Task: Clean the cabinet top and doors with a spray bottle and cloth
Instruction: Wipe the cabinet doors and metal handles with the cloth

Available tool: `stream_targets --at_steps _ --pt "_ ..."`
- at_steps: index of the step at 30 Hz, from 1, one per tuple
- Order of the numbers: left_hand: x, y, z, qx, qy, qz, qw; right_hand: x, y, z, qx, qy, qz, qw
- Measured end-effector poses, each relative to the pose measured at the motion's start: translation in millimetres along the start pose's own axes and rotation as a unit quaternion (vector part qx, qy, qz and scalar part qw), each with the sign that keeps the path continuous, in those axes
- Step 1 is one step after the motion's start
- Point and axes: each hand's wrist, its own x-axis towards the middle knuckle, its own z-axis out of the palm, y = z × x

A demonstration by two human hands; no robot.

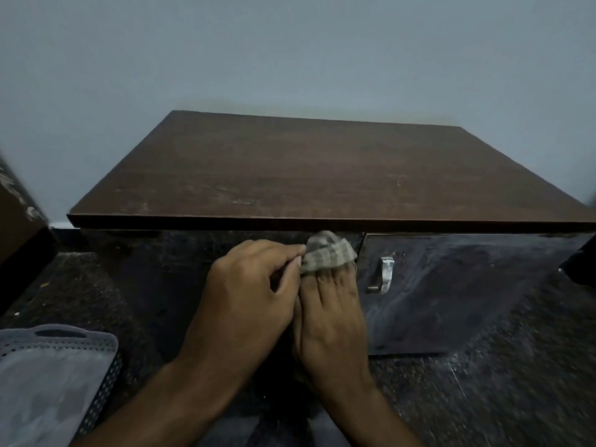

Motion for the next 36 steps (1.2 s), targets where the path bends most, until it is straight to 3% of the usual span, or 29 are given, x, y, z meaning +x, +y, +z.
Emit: stream_targets --at_steps 3,7,14,17,22,25,28,33,36 --pt "2.0 -2.0 -0.7 0.007 0.023 0.002 1.000 0.5 4.6 2.3 -0.037 -0.007 0.004 0.999" --pt "-1.8 -2.3 0.2 0.007 -0.007 -0.007 1.000 -4.2 -2.8 -0.3 -0.006 -0.006 0.075 0.997" --pt "-2.5 -5.0 -0.3 0.011 -0.019 -0.014 1.000 -8.5 -12.5 0.4 0.017 0.000 0.116 0.993" --pt "-1.1 -7.3 -0.7 0.012 -0.021 -0.016 1.000 -1.0 -14.6 0.3 0.023 0.043 0.083 0.995" --pt "-1.6 -7.1 -2.7 0.023 -0.031 -0.017 0.999 -4.6 1.2 -12.3 -0.006 0.089 -0.044 0.995" --pt "-2.1 -7.6 -1.5 0.022 -0.035 -0.018 0.999 4.7 6.5 -27.0 0.056 0.121 -0.029 0.991" --pt "-1.7 -8.0 -1.0 0.024 -0.039 -0.017 0.999 23.9 5.4 -30.9 0.049 0.158 0.011 0.986" --pt "-2.5 -6.9 -2.7 0.025 -0.043 -0.014 0.999 2.9 4.5 -15.5 0.027 0.090 0.014 0.996" --pt "-3.4 -6.6 -1.0 0.017 -0.044 -0.015 0.999 -10.3 5.5 -17.3 0.052 0.088 0.023 0.994"
